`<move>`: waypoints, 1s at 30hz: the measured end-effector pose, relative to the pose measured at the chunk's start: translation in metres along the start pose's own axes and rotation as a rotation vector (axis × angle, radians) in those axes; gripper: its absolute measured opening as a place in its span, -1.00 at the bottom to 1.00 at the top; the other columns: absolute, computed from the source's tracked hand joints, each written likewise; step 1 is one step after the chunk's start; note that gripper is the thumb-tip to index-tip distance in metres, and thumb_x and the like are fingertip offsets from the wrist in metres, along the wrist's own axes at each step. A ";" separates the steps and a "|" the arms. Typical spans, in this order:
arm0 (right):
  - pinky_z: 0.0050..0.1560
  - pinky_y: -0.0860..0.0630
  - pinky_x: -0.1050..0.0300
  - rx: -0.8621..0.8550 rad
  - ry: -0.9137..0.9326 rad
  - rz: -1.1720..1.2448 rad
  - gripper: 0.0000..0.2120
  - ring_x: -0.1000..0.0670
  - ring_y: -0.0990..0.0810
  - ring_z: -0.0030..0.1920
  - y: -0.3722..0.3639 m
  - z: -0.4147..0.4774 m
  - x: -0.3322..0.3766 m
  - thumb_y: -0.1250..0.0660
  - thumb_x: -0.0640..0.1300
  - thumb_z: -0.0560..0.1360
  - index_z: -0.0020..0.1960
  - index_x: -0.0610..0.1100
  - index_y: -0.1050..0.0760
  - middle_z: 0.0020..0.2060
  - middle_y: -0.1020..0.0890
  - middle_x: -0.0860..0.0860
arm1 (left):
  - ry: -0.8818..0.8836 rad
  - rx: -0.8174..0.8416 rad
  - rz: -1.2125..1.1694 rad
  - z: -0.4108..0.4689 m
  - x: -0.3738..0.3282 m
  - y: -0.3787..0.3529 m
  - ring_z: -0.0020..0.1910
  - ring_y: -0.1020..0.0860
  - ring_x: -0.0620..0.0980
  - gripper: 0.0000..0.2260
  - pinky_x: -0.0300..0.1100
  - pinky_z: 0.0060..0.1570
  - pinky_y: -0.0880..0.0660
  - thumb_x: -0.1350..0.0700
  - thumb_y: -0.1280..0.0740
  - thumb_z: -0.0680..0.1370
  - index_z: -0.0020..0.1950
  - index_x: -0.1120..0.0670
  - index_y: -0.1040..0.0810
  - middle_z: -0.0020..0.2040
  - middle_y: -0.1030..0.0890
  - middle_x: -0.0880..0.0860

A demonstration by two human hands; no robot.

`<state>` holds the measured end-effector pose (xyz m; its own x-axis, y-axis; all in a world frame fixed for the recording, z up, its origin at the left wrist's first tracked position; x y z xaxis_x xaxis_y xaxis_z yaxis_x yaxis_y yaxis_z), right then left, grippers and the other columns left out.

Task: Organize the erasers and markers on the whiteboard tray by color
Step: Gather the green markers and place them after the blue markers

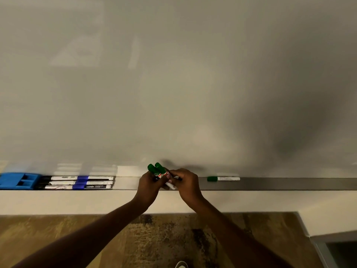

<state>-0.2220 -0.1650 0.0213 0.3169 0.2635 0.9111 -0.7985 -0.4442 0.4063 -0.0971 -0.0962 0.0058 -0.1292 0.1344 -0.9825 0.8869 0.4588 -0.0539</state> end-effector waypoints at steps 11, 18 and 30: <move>-0.03 -0.60 0.00 -0.148 -0.046 -0.721 -0.81 -0.15 -0.67 -0.02 0.064 0.001 -0.048 -0.42 -0.16 0.49 0.05 -0.24 -0.64 -0.01 -0.70 -0.16 | 0.024 -0.041 -0.050 0.001 -0.007 -0.011 -0.35 -0.66 0.10 -0.91 -0.31 -0.37 -0.52 0.23 -0.39 0.52 0.02 0.18 -0.60 -0.17 -0.70 0.17; -0.60 -0.47 0.24 -0.070 -0.151 -1.230 -0.70 -0.07 -0.56 -0.57 0.100 -0.008 -0.082 -0.65 -0.30 -0.05 -0.50 -0.17 -0.54 -0.54 -0.56 -0.07 | 0.041 -0.032 -0.082 -0.001 -0.004 -0.011 -0.26 -0.68 0.15 -0.91 -0.19 -0.32 -0.60 0.27 -0.37 0.53 0.02 0.21 -0.59 -0.16 -0.70 0.19; 0.08 -0.56 0.04 0.302 -0.139 -1.390 -0.82 -0.12 -0.62 0.10 0.110 -0.001 -0.110 -0.20 -0.22 0.59 0.10 -0.16 -0.56 0.08 -0.63 -0.10 | 0.062 -0.020 -0.090 -0.007 0.000 -0.012 -0.31 -0.66 0.19 -0.92 -0.13 -0.30 -0.62 0.25 -0.37 0.53 0.01 0.20 -0.59 -0.15 -0.69 0.24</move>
<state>-0.3455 -0.2421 -0.0340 0.7988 0.5515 -0.2405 0.3293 -0.0661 0.9419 -0.1110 -0.0960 0.0077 -0.2362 0.1458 -0.9607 0.8616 0.4885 -0.1377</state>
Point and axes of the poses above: each hand's wrist, its own z-axis towards the middle knuckle, its own y-axis out of the back of the hand, x = y × z, the point moved 6 cm from there along z, towards the middle knuckle
